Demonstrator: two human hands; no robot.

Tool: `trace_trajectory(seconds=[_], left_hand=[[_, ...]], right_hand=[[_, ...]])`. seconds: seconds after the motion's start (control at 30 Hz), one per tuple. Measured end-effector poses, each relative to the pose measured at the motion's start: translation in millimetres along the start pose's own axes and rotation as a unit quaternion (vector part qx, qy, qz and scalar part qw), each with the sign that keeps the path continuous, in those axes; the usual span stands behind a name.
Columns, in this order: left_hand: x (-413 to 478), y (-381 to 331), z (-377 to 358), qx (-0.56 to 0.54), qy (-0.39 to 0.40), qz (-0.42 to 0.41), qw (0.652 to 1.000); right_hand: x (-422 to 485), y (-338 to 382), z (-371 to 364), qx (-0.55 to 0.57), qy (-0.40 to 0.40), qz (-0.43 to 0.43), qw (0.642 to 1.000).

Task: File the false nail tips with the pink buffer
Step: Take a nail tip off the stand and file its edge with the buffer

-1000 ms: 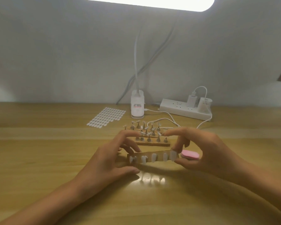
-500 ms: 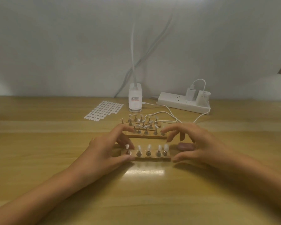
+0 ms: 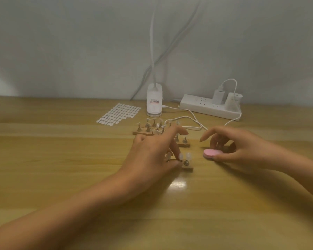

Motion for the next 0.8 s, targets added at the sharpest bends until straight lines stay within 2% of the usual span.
trace_trajectory(seconds=[0.07,0.17,0.33,0.5,0.67,0.8], left_hand=[[-4,-3,-1,0.025,-0.033,-0.024,0.999],[-9,-12,1,0.058,-0.092,-0.103,0.989],[-14,-7,17,-0.147,-0.129,-0.089,0.977],[-19,-2,12,-0.226,-0.099,-0.038,0.968],[-19,-3,12,-0.242,-0.117,-0.038,0.962],[-22,-4,10,-0.249,-0.125,-0.037,0.96]], right_hand=[[-1,7,3,0.02,-0.053,0.029,0.998],[-6,26,7,0.047,-0.123,0.104,0.986],[-18,62,-5,-0.009,-0.196,0.25,0.948],[-23,72,-27,-0.051,-0.252,0.288,0.923],[-22,71,-34,0.005,-0.242,0.275,0.93],[-25,75,-38,-0.035,-0.236,0.309,0.921]])
Point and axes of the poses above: each hand's wrist, its own x-axis towards the middle knuckle, its own z-axis out of the back of the hand, y = z × x, the point moved 3 cm from there along x, towards the middle knuckle, and after that the axes turned 6 degrees about y, right-handed, at the moved point
